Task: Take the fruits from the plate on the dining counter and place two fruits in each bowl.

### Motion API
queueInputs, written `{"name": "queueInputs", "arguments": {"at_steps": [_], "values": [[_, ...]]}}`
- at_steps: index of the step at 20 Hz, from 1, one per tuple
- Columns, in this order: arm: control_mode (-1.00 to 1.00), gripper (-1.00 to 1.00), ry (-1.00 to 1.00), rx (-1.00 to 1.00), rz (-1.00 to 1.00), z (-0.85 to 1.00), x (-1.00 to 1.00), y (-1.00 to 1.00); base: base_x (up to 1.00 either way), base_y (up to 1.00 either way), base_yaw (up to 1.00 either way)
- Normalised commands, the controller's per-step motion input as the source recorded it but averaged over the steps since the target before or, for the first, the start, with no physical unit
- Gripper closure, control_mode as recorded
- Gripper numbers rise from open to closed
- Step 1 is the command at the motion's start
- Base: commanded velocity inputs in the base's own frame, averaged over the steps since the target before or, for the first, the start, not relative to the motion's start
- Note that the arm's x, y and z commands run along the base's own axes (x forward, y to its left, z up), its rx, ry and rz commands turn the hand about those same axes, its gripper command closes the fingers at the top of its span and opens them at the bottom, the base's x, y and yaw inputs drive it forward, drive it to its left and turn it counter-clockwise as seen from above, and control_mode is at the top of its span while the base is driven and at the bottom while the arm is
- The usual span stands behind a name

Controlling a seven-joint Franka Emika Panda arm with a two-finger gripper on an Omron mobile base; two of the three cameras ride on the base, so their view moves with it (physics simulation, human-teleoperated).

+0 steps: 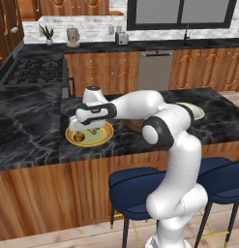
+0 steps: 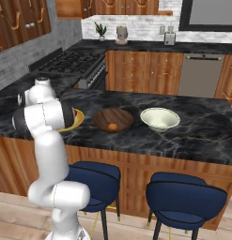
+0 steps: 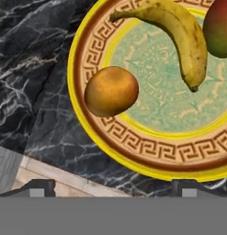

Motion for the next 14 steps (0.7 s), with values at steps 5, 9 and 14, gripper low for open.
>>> {"name": "queueInputs", "arguments": {"at_steps": [5, 9, 14], "values": [[-1.00, -1.00, 0.00, 0.00, -0.03, -0.36, 0.46, 0.27, 0.00, 0.00, 0.00], [-1.00, -1.00, 0.00, 0.00, -0.03, -0.41, 0.28, 0.15, 0.00, 0.00, 0.00], [-1.00, -1.00, 0.00, 0.00, 0.00, -0.41, 0.16, 0.04, 0.00, 0.00, 0.00]]}}
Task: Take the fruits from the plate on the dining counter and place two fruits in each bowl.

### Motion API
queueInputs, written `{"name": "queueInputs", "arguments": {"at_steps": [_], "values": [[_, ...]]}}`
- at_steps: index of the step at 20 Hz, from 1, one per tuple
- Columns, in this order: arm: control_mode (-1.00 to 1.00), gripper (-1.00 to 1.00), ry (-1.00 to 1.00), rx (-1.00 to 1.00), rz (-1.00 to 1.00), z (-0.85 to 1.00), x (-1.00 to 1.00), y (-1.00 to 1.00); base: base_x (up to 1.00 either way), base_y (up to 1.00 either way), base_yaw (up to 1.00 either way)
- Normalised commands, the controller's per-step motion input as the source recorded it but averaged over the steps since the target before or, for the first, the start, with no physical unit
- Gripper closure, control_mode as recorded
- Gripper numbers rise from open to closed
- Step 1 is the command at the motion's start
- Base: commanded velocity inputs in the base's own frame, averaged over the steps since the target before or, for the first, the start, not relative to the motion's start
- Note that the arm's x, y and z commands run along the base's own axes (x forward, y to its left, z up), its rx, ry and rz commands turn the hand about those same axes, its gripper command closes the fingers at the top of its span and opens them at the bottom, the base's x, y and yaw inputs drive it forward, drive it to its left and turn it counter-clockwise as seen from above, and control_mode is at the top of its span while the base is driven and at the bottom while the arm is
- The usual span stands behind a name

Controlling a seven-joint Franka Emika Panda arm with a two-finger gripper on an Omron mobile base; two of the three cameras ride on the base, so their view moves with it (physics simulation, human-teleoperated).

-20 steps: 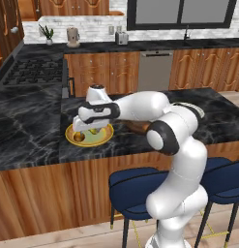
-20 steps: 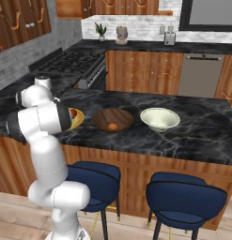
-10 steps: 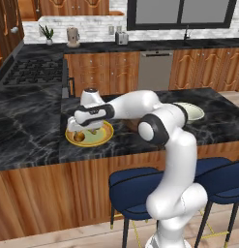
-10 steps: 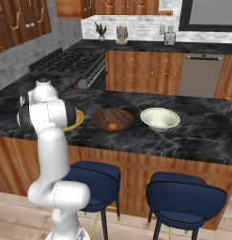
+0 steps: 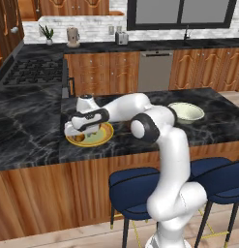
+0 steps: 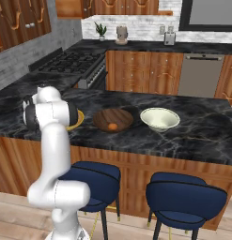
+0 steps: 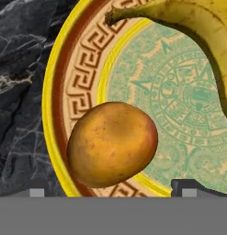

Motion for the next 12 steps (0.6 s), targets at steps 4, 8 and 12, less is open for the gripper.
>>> {"name": "queueInputs", "arguments": {"at_steps": [4, 8, 12], "values": [[-1.00, -1.00, 0.00, 0.00, 0.00, -0.20, 0.19, 0.11, 0.00, 0.00, 0.00], [-1.00, -1.00, 0.00, 0.00, 0.00, -0.01, 0.16, 0.07, 0.00, 0.00, 0.00], [-1.00, 1.00, 0.00, 0.00, 0.00, -0.15, 0.00, 0.00, 0.00, 0.00, 0.00]]}}
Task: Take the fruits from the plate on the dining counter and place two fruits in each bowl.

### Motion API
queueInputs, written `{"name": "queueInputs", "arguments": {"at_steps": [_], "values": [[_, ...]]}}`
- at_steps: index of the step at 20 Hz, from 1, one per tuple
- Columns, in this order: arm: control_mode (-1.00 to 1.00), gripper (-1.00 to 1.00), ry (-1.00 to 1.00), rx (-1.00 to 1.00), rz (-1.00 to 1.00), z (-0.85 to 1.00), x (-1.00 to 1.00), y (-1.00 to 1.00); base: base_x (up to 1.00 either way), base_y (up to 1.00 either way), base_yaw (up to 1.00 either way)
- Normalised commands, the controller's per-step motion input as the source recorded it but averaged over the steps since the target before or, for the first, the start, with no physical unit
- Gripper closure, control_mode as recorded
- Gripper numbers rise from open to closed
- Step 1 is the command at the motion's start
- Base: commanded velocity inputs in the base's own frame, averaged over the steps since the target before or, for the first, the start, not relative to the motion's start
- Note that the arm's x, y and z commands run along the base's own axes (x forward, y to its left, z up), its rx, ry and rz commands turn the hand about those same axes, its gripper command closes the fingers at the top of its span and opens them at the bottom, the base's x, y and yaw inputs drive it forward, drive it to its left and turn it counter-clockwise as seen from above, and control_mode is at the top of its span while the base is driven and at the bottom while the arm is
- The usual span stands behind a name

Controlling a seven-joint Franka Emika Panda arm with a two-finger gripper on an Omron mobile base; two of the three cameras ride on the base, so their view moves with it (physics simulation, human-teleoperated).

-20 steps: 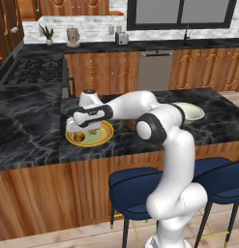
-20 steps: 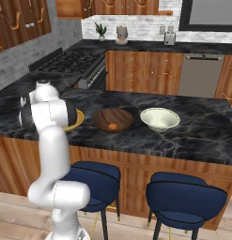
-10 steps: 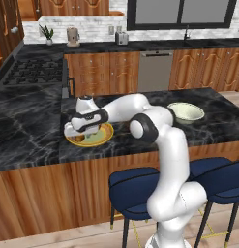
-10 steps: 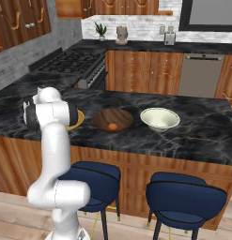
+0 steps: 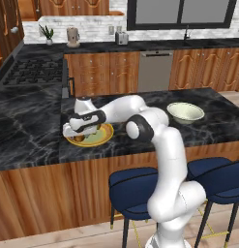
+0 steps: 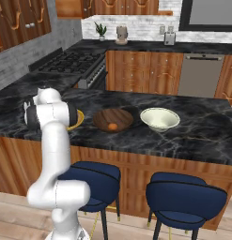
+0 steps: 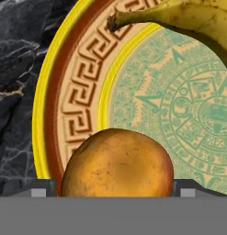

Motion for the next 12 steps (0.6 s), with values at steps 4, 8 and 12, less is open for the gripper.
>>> {"name": "queueInputs", "arguments": {"at_steps": [4, 8, 12], "values": [[-1.00, 1.00, 0.00, 0.00, 0.00, -0.04, 0.00, 0.00, 0.00, 0.00, 0.00], [-1.00, 1.00, 0.00, 0.00, 0.00, 0.07, -0.03, -0.11, 0.00, 0.00, 0.00], [-1.00, 1.00, 0.00, 0.00, 0.00, 0.43, -0.48, -0.71, 0.00, 0.00, 0.00]]}}
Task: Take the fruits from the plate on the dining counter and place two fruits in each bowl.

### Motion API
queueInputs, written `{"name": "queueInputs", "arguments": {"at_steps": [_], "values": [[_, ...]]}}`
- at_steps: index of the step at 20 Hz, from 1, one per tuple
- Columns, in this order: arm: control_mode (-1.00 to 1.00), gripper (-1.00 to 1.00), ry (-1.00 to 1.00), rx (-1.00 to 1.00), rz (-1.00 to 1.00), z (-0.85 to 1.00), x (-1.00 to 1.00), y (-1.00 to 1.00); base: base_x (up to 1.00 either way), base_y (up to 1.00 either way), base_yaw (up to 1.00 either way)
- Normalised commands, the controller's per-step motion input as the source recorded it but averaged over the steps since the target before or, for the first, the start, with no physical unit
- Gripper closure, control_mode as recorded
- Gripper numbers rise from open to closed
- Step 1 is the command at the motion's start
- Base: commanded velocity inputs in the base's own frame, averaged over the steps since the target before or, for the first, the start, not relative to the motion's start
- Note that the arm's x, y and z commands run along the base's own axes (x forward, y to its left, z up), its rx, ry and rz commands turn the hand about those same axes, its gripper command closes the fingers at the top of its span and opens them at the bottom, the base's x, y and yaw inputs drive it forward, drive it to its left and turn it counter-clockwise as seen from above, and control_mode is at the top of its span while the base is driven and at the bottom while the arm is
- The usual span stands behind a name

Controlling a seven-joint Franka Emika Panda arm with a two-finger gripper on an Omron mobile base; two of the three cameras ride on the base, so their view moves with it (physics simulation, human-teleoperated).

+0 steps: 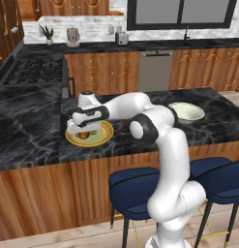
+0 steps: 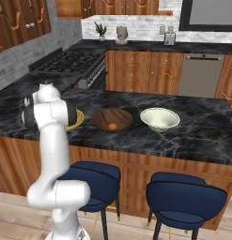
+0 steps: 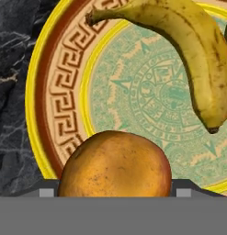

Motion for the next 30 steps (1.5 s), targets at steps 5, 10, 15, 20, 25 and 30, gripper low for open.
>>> {"name": "queueInputs", "arguments": {"at_steps": [5, 10, 15, 20, 25, 30], "values": [[-1.00, 1.00, 0.00, 0.00, -0.01, 0.63, -0.52, -0.98, 0.00, 0.00, 0.00], [-1.00, 1.00, -0.01, 0.00, -0.05, 0.73, -0.30, -1.00, 0.00, 0.00, 0.00], [-1.00, 1.00, 0.00, 0.00, -0.07, 0.46, -0.19, -1.00, 0.00, 0.00, 0.00], [-1.00, 1.00, 0.06, 0.00, -0.13, 0.26, 0.01, -1.00, 0.00, 0.00, 0.00], [-1.00, 1.00, 0.14, 0.00, -0.18, 0.03, 0.54, -1.00, 0.00, 0.00, 0.00], [-1.00, 1.00, 0.07, 0.00, -0.11, -0.32, 0.77, -0.67, 0.00, 0.00, 0.00]]}}
